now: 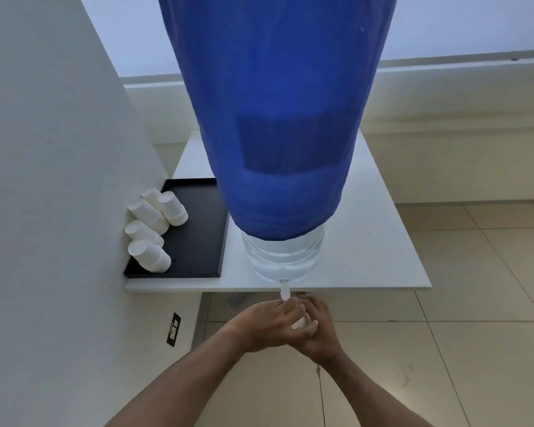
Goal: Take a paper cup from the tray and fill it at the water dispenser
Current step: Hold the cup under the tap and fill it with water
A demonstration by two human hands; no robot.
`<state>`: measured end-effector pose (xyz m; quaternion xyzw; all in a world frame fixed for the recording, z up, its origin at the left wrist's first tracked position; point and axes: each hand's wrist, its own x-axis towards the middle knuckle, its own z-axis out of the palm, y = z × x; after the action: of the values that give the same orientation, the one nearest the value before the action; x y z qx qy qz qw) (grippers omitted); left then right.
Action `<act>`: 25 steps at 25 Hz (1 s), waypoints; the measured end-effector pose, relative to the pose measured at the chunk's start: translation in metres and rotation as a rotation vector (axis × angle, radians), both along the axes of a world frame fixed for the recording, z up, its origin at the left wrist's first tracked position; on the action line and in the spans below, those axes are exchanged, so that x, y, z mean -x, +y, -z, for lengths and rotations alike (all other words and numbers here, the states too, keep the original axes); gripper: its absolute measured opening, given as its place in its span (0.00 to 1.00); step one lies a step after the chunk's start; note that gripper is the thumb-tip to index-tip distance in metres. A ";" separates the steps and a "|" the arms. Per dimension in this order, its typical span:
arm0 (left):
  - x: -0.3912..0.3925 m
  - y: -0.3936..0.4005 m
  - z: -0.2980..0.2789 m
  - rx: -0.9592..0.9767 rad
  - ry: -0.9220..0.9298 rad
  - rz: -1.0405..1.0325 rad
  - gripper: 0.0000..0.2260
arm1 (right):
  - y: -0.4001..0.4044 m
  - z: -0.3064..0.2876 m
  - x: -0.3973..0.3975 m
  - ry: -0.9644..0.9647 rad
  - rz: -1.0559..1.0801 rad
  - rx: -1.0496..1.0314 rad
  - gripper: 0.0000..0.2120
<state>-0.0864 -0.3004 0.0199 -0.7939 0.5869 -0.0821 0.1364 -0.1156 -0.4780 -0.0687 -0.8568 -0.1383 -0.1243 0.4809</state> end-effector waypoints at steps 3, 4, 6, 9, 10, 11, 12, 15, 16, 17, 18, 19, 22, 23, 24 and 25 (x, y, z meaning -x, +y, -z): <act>-0.003 -0.004 0.011 0.035 0.066 -0.027 0.37 | -0.010 0.014 0.004 0.068 0.053 0.042 0.24; -0.005 -0.004 0.014 0.059 0.108 -0.065 0.38 | -0.013 0.018 0.007 0.108 0.079 0.030 0.25; -0.011 -0.002 0.022 0.143 0.232 -0.238 0.35 | -0.021 0.031 0.013 0.209 0.183 0.002 0.26; -0.022 0.005 0.038 0.299 0.374 -0.594 0.29 | -0.029 0.045 0.019 0.367 0.318 0.066 0.28; -0.026 0.007 0.044 0.349 0.401 -0.685 0.27 | -0.030 0.049 0.019 0.407 0.349 0.099 0.29; -0.030 0.009 0.049 0.388 0.421 -0.760 0.26 | -0.029 0.052 0.018 0.442 0.372 0.125 0.30; -0.033 0.009 0.054 0.411 0.439 -0.818 0.26 | -0.029 0.055 0.016 0.470 0.389 0.146 0.32; -0.037 0.004 0.071 0.417 0.471 -0.904 0.27 | -0.024 0.067 0.004 0.518 0.377 0.236 0.36; -0.038 0.001 0.076 0.423 0.477 -0.911 0.28 | -0.021 0.069 -0.001 0.541 0.368 0.266 0.37; -0.038 -0.002 0.079 0.429 0.478 -0.914 0.28 | -0.018 0.072 -0.007 0.569 0.362 0.293 0.37; -0.039 -0.006 0.081 0.433 0.477 -0.914 0.28 | -0.014 0.074 -0.013 0.597 0.355 0.316 0.36; -0.040 -0.011 0.082 0.441 0.470 -0.910 0.27 | -0.010 0.075 -0.019 0.619 0.349 0.339 0.36; -0.042 -0.020 0.083 0.452 0.430 -0.894 0.26 | 0.000 0.076 -0.033 0.643 0.323 0.394 0.32; -0.044 -0.021 0.085 0.442 0.416 -0.884 0.24 | 0.003 0.076 -0.037 0.653 0.312 0.401 0.29; -0.045 -0.021 0.085 0.427 0.402 -0.870 0.22 | 0.006 0.075 -0.040 0.664 0.296 0.410 0.27; -0.046 -0.020 0.087 0.414 0.386 -0.853 0.20 | 0.009 0.075 -0.044 0.674 0.277 0.425 0.26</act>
<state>-0.0408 -0.3208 -0.0666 -0.9738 0.1968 0.0143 -0.1130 -0.0720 -0.4691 -0.1433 -0.9402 0.1206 0.1308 0.2905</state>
